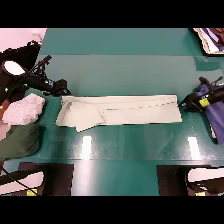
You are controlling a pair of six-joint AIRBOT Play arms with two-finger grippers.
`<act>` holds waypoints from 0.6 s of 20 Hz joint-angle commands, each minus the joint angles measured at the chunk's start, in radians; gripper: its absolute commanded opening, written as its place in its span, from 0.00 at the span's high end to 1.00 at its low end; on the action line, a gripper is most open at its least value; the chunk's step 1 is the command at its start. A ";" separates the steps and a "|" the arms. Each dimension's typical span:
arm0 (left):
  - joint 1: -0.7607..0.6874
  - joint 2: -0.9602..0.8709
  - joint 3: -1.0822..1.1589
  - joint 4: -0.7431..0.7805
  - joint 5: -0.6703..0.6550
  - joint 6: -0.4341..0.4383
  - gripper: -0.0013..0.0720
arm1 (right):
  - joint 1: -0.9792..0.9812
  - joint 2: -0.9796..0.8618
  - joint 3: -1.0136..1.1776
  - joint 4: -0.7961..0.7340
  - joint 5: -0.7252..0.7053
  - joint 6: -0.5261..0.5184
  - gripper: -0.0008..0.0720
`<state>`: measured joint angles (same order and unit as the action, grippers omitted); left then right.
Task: Fold the shirts.
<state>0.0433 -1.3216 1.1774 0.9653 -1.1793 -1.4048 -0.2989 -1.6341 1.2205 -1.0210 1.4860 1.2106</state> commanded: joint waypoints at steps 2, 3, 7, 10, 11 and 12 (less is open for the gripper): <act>-0.028 -0.001 0.008 -0.040 -0.006 -0.002 0.94 | -0.025 -0.074 -0.095 0.151 0.004 -0.079 0.22; -0.059 -0.001 0.008 -0.037 0.005 -0.002 0.94 | -0.009 -0.091 -0.096 0.171 -0.005 -0.086 0.23; -0.243 -0.034 0.009 -0.038 0.142 -0.045 0.94 | 0.060 -0.094 -0.097 0.242 -0.057 -0.129 0.91; -0.375 -0.117 0.035 -0.051 0.199 -0.064 0.94 | 0.068 -0.035 -0.096 0.246 -0.043 -0.129 0.96; -0.421 -0.161 0.061 -0.063 0.203 -0.064 0.94 | 0.069 0.006 -0.096 0.247 -0.042 -0.113 0.96; -0.463 -0.207 0.094 -0.066 0.203 -0.064 0.94 | 0.068 0.051 -0.096 0.261 -0.041 -0.099 0.96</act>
<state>-0.3054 -1.4422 1.2236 0.9146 -1.0206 -1.4548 -0.2394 -1.6562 1.1259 -0.7994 1.4330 1.0962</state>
